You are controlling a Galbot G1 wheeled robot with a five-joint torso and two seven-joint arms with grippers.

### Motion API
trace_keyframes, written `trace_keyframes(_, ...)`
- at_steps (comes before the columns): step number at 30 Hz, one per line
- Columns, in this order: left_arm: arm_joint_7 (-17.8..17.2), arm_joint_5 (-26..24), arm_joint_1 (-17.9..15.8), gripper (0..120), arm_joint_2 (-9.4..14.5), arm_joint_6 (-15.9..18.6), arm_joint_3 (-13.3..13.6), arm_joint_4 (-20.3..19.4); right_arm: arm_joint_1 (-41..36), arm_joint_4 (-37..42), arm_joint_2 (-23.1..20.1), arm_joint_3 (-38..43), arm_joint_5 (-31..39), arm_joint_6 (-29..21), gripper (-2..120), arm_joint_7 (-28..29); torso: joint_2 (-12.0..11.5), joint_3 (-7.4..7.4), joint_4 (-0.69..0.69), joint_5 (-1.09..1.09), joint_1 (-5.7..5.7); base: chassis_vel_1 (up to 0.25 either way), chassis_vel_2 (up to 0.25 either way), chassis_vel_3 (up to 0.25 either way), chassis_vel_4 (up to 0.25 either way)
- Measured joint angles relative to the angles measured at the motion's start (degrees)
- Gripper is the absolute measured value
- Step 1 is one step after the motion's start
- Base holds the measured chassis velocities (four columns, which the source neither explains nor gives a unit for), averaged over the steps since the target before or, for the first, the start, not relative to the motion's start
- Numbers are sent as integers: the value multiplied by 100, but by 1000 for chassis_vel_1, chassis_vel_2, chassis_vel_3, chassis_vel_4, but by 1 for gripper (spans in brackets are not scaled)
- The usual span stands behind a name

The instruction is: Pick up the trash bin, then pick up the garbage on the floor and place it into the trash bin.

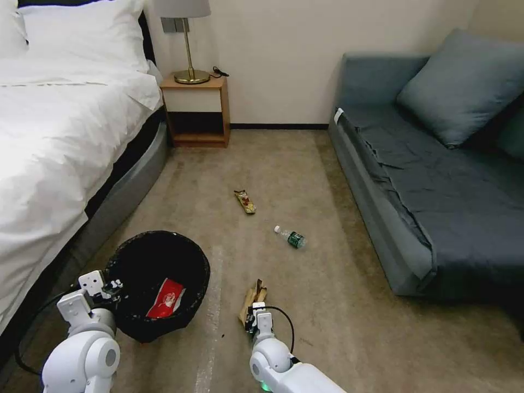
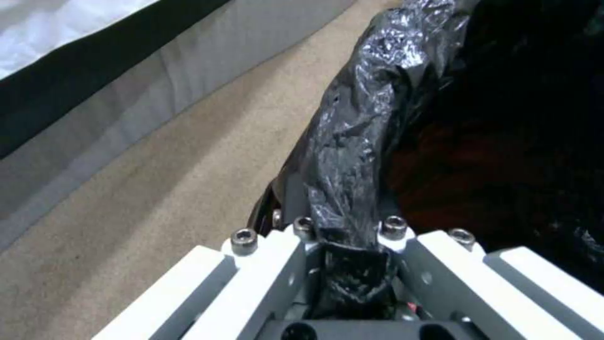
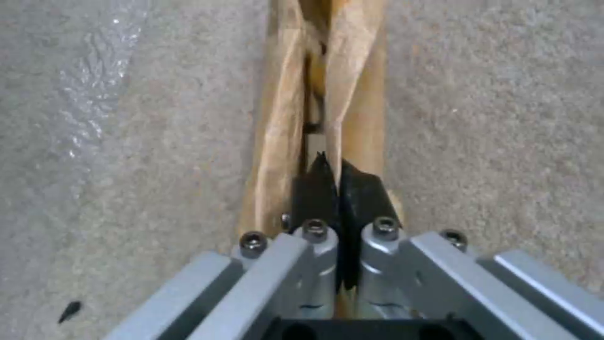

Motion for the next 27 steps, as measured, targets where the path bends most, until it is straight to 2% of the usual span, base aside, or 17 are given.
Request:
trace_keyframes(7, 1, 5, -6, 3, -4, -1, 12, 7, -51, 389, -184, 55, 28, 19, 0, 14, 0, 0, 0, 0, 0, 0, 0, 0, 0)
trace_keyframes(12, 4, 5, -6, 3, 7, -1, 12, 7, -149, 1026, -449, 226, 95, -10, 0, 82, 0, 0, 0, 1, 0, 0, 0, 0, 0)
trace_keyframes(16, 7, 10, -18, 3, 27, -4, 21, 42, -202, 2256, -754, 649, 127, -147, 0, 242, 0, 0, -1, 0, 0, 0, 0, 0, 0)
trace_keyframes(18, 8, 15, -20, 3, 27, -5, 31, 50, -185, 2567, -796, 712, 226, -193, 0, 280, 0, 0, -1, 0, 0, 0, 0, 0, 0)
trace_keyframes(21, 23, 57, -27, 3, 7, -9, 107, 71, -34, 3797, -860, 626, 1036, -311, 0, 439, 1, 0, -1, 0, 0, 0, 0, 0, 0)
trace_keyframes(25, 30, 113, -29, 3, -37, -10, 199, 71, 150, 4412, -773, 66, 1456, -289, 0, 487, 1, 0, 0, 0, 0, 0, 0, 0, 0)
trace_keyframes(27, 35, 122, -28, 3, -51, -9, 224, 69, 217, 4473, -730, -152, 1530, -270, 0, 500, 1, 0, 0, 0, 0, 0, 0, 0, 0)
